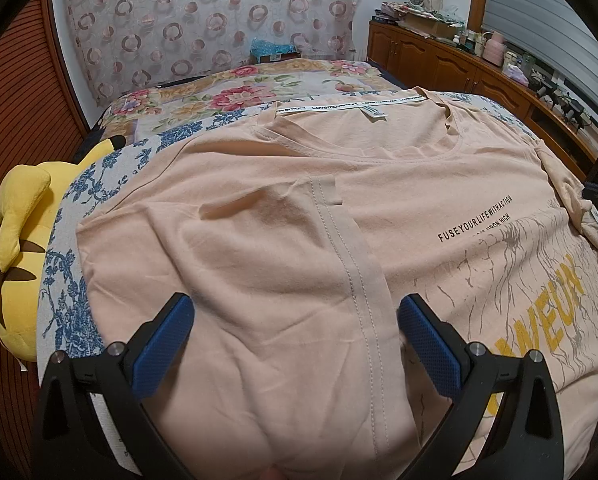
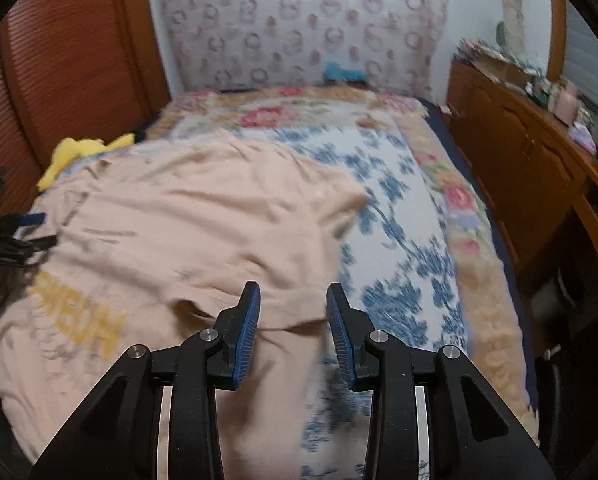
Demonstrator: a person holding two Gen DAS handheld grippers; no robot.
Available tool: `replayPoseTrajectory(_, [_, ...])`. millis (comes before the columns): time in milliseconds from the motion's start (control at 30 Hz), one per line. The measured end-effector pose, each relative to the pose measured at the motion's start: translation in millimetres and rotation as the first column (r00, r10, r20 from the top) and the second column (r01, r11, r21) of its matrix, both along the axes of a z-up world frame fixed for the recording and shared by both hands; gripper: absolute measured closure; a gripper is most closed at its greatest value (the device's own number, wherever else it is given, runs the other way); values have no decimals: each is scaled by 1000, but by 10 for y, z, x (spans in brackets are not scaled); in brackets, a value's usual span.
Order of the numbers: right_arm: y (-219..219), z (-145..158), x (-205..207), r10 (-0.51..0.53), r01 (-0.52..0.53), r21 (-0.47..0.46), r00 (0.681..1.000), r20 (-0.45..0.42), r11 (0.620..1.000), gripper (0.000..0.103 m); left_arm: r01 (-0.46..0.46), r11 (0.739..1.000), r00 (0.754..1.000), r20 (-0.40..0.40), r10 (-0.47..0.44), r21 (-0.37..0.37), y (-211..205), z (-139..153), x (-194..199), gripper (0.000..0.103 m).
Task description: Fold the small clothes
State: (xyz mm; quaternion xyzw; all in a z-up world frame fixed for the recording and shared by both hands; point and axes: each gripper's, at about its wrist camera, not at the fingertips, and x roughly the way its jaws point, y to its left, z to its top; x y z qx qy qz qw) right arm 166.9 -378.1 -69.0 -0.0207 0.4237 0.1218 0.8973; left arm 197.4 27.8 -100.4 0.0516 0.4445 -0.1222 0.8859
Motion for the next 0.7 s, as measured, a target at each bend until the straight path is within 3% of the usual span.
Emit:
replayPoseTrajectory(167, [-38,-125,57,-1,1,11,1000,-26,1000,70,0,1000,1000,0,0,0,-1,-1,-3,0])
replayPoseTrajectory(300, [78,-20,47,58,-58,19,998,16,998,95,0,1000,1000,0,0,0,1,0,-3,0])
replayPoseTrajectory(367, [178,68,62,101,-101,19,994,34,995,98,-1,1000,1000,0,1,1,0,1,2,0])
replayPoseTrajectory(500, [414,231,157,178,-180,19,981,71,983,100,-26,1000,1000,16,26,7,31,32,-29,0])
replayPoseTrajectory(700, [867,420,392,281,-286,34,953,110,957,100,-65,997,996,59,67,-46,208,229,-156,0])
